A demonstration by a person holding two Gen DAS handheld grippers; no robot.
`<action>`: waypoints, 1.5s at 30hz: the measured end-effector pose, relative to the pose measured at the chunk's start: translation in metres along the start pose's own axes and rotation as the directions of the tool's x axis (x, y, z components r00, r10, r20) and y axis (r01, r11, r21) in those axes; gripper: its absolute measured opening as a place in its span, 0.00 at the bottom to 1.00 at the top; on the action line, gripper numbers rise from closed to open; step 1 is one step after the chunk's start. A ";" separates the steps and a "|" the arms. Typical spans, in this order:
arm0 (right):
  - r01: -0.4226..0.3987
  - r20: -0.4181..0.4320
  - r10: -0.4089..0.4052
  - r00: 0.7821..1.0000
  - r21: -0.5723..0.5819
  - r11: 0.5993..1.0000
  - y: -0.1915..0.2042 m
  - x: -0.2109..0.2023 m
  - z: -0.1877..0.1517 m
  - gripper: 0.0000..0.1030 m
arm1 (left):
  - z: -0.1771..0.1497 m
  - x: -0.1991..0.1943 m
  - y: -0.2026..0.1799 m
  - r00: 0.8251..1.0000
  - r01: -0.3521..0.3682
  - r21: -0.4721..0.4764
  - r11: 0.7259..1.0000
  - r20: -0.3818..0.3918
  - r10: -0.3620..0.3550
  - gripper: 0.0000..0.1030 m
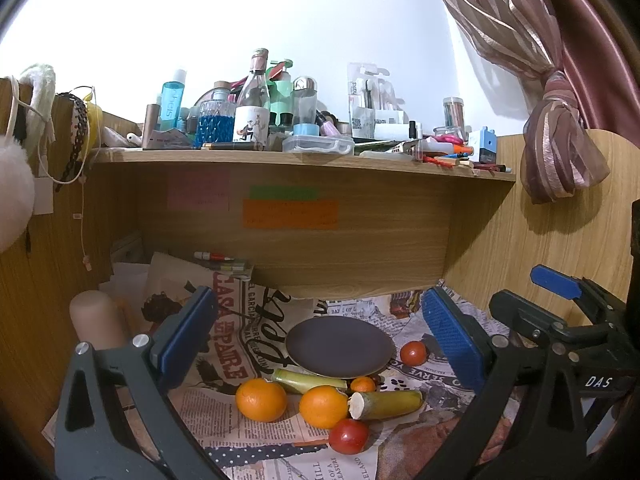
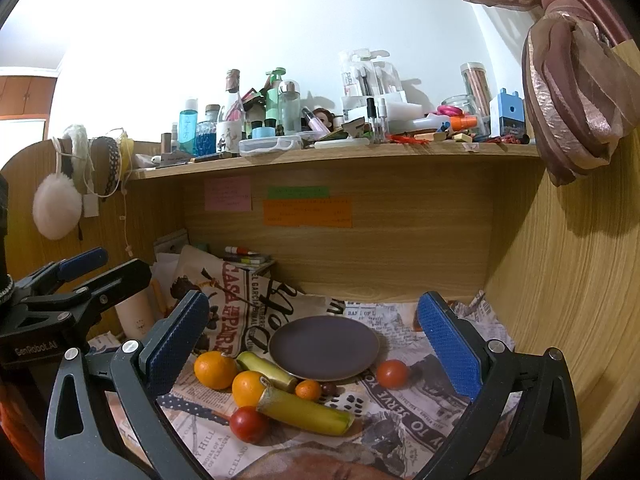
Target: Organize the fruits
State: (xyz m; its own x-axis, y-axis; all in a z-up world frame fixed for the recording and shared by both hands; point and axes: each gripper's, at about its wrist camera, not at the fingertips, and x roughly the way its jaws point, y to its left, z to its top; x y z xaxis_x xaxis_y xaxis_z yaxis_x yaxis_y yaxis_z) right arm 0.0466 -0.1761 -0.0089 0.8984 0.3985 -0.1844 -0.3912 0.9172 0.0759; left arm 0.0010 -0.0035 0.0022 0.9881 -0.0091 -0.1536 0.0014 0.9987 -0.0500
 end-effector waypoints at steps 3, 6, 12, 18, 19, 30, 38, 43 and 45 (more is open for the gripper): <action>0.001 0.000 -0.001 1.000 0.000 1.000 0.000 0.000 0.000 1.00 | -0.001 0.000 0.000 1.000 0.002 -0.001 1.000 -0.002 -0.002 1.00; -0.001 0.000 0.001 1.000 0.002 1.000 0.001 0.000 0.000 1.00 | 0.000 0.000 0.001 1.000 0.002 -0.002 1.000 -0.001 -0.002 1.00; -0.002 0.001 0.002 1.000 -0.001 1.000 0.003 -0.001 0.000 1.00 | -0.001 0.000 0.002 1.000 -0.001 -0.006 1.000 -0.001 0.001 1.00; -0.004 0.002 0.004 1.000 0.001 1.000 0.003 -0.001 0.000 1.00 | -0.002 0.002 0.004 1.000 0.000 -0.008 1.000 -0.007 0.000 1.00; -0.006 0.001 0.006 1.000 0.005 1.000 0.003 -0.001 0.000 1.00 | -0.002 0.003 0.005 1.000 0.000 -0.008 1.000 -0.008 0.000 1.00; -0.039 -0.082 0.042 0.996 0.036 0.999 -0.001 0.030 -0.006 0.88 | -0.011 0.021 0.016 0.999 -0.001 -0.020 1.000 -0.050 0.000 0.93; -0.069 -0.243 0.079 0.967 0.049 0.996 -0.002 0.078 -0.035 0.76 | -0.037 0.059 0.042 0.980 -0.014 -0.036 0.999 -0.199 0.007 0.73; -0.092 -0.352 0.112 0.929 0.074 0.993 0.001 0.105 -0.058 0.76 | -0.062 0.082 0.062 0.954 -0.026 -0.060 0.998 -0.298 0.007 0.72; -0.094 -0.396 0.118 0.911 0.080 0.992 0.002 0.116 -0.068 0.76 | -0.073 0.090 0.070 0.940 -0.035 -0.068 0.997 -0.341 0.010 0.72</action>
State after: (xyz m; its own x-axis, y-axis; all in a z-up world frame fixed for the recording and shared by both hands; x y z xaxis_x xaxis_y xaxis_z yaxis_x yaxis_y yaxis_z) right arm 0.1363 -0.1281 -0.0965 0.6929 0.4694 -0.5473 -0.4564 0.8732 0.1709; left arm 0.0790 0.0623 -0.0871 0.8764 -0.0153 -0.4814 -0.0440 0.9928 -0.1117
